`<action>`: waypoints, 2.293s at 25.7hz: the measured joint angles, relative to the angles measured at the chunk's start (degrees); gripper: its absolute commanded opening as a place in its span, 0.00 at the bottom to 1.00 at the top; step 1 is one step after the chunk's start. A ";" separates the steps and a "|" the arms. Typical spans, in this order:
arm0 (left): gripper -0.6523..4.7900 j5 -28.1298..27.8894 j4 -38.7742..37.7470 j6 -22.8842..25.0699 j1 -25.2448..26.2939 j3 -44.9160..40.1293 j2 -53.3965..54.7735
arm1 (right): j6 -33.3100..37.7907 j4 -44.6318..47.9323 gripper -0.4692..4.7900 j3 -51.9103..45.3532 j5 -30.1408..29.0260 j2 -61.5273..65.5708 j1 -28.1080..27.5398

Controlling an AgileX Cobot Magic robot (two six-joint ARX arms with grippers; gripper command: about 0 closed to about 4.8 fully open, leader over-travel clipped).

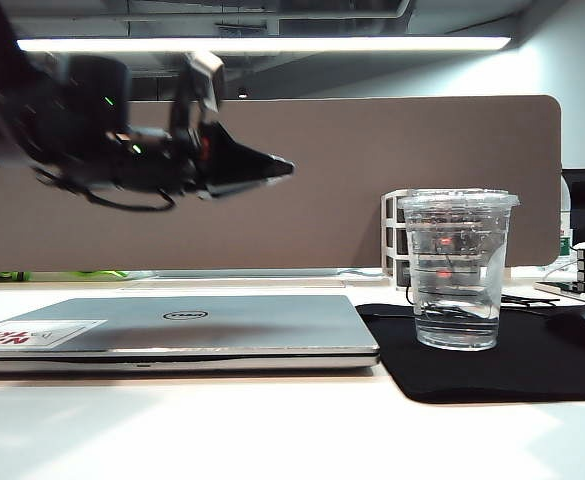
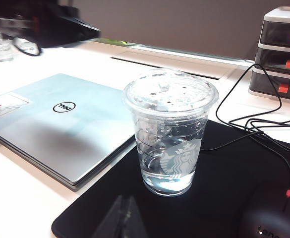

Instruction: Pick up the coffee cup and place it on the right side of the laptop.

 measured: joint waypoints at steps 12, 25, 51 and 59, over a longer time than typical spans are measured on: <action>0.11 -31.80 0.00 2.58 0.00 -36.59 -42.16 | 0.00 0.04 0.09 0.00 0.13 0.00 -0.02; 0.11 -53.77 -21.90 4.15 -0.04 -51.93 -83.76 | -0.11 3.56 0.09 0.00 28.35 0.00 -0.02; 0.11 -60.57 -41.62 4.90 7.67 -59.14 -109.35 | -0.13 4.66 0.09 0.00 30.16 -0.02 -0.20; 0.11 -48.72 -39.36 2.62 19.85 -59.12 -109.37 | -0.13 4.70 0.09 0.00 30.14 -0.02 -0.20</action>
